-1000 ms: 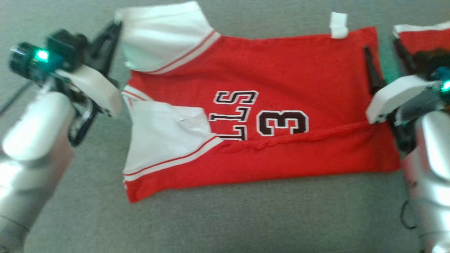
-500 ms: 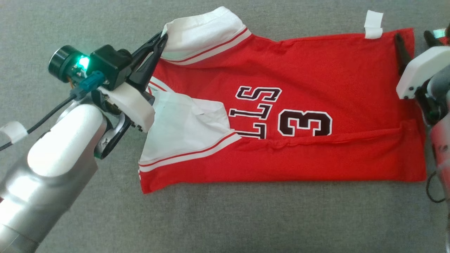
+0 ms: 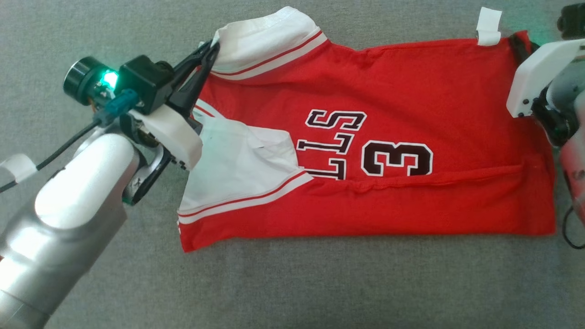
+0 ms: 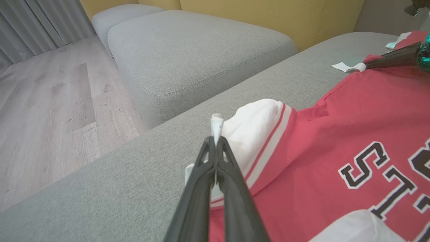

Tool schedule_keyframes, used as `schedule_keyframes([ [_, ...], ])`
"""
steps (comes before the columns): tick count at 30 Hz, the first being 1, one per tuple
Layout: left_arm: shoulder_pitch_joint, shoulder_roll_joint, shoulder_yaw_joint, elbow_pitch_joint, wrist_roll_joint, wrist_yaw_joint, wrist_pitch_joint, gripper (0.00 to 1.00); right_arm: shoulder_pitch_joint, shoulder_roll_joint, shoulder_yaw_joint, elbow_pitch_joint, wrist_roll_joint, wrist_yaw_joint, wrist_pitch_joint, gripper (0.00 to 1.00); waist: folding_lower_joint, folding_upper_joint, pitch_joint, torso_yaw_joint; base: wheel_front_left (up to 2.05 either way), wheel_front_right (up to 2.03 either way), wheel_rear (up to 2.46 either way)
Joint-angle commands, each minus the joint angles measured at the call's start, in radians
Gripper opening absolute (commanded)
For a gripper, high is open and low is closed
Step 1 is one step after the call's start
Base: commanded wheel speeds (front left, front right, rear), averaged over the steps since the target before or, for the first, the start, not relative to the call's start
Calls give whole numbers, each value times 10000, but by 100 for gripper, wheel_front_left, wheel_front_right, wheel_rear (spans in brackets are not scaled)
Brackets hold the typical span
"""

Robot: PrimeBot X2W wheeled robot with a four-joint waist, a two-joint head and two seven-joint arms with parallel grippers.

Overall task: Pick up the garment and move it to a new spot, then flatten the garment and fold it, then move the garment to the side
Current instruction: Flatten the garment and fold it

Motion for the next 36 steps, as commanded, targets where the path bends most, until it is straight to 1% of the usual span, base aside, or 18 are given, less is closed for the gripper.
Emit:
schedule_keyframes([
  [1,-535,426,422,-145,5,79,-1,0,-41,-238,190,-177,203,-9,-85,0,-1,-1,-34,-32,0,0,0],
  [6,-678,450,557,120,-61,146,-106,0,-370,-498,547,-452,957,-9,-707,0,-1,-1,-121,-182,0,0,0],
  [11,-1038,448,705,498,-82,163,-186,0,-756,-595,701,-707,1714,-9,-1223,0,-1,-1,-70,-330,0,0,0],
  [15,-1613,392,850,971,15,168,-338,0,-1111,-648,810,-826,2135,-9,-1557,0,-1,-1,58,-405,0,0,0],
  [19,-2429,278,889,1679,371,186,-652,0,-1489,-680,945,-831,2417,-9,-1873,0,-1,-1,199,-443,0,0,0],
  [24,-3348,-61,959,2629,789,369,-1395,0,-1804,-676,1101,-707,2710,-9,-2284,0,-1,-1,266,-447,0,0,0],
  [28,-3693,-356,980,3367,933,484,-1988,0,-1862,-721,1335,-535,2909,-9,-2442,0,-1,-1,222,-420,0,0,0],
  [32,-3751,-549,939,3814,965,432,-2311,0,-1803,-793,1493,-446,3132,-9,-2542,0,-1,-1,139,-370,0,0,0],
  [36,-3572,-659,760,4074,1042,216,-2572,0,-1568,-963,1762,-532,3537,-9,-2615,0,-1,-1,-39,-272,0,0,0],
])
